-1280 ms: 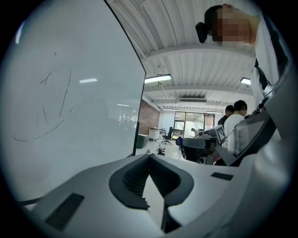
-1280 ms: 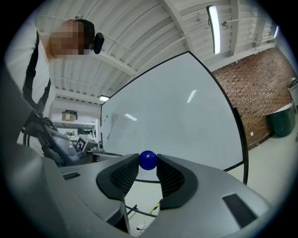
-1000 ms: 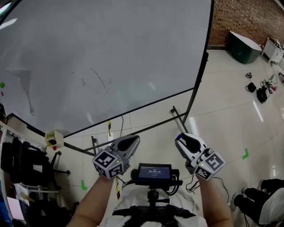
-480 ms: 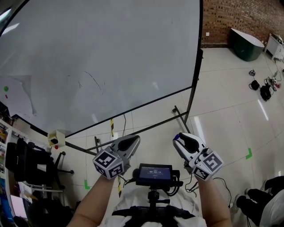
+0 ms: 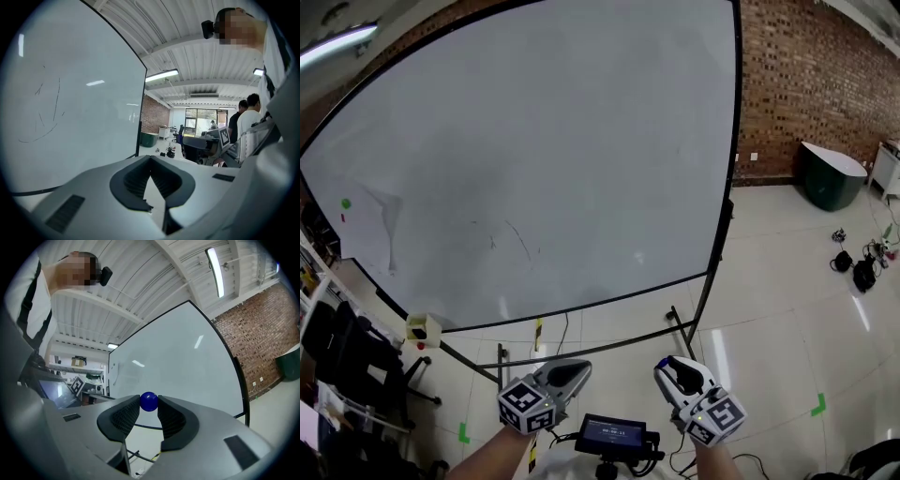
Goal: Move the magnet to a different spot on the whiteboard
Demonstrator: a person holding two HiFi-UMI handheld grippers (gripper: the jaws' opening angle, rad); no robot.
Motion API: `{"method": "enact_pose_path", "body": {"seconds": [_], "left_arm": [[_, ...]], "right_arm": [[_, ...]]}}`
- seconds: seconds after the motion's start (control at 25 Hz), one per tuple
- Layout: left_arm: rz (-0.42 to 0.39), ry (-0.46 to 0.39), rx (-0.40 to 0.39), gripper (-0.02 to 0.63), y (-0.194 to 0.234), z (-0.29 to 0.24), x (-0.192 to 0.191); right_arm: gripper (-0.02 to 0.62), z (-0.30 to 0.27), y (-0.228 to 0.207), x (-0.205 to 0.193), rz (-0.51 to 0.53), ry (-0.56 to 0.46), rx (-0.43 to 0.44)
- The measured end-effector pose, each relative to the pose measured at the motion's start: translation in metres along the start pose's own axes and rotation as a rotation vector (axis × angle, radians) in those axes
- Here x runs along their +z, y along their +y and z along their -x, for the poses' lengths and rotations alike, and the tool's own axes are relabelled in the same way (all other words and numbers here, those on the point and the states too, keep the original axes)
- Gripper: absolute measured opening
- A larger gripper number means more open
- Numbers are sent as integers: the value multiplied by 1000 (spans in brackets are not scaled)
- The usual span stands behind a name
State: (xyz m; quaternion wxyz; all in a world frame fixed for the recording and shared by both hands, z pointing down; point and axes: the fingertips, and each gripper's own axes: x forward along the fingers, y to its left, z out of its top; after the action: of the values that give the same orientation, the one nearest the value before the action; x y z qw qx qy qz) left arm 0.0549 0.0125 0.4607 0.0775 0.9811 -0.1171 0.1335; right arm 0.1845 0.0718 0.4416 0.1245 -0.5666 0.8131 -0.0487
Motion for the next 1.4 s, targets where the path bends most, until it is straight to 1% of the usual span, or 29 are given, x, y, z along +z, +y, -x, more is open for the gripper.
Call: {"method": "enact_pose_path", "body": {"seconds": [0.16, 0.44, 0.56, 0.92, 1.12, 1.28, 1.4], "left_arm": [[11, 0, 7, 20, -1, -4, -6], [-26, 5, -12, 21, -9, -17, 2], [-19, 10, -7, 21, -6, -15, 1], [50, -16, 48, 20, 30, -9, -9], [35, -12, 64, 21, 51, -18, -15], [29, -42, 52, 21, 65, -33, -2], [32, -47, 65, 21, 82, -37, 3]], "right_arm": [[152, -1, -2, 8, 17, -6, 4], [152, -2, -12, 20, 38, -10, -11], [152, -6, -14, 21, 42, -4, -17], [152, -47, -26, 30, 125, 24, 4], [152, -80, -38, 48, 190, 35, 12], [152, -101, -52, 63, 240, 54, 0], [152, -120, -64, 75, 287, 55, -13]]}}
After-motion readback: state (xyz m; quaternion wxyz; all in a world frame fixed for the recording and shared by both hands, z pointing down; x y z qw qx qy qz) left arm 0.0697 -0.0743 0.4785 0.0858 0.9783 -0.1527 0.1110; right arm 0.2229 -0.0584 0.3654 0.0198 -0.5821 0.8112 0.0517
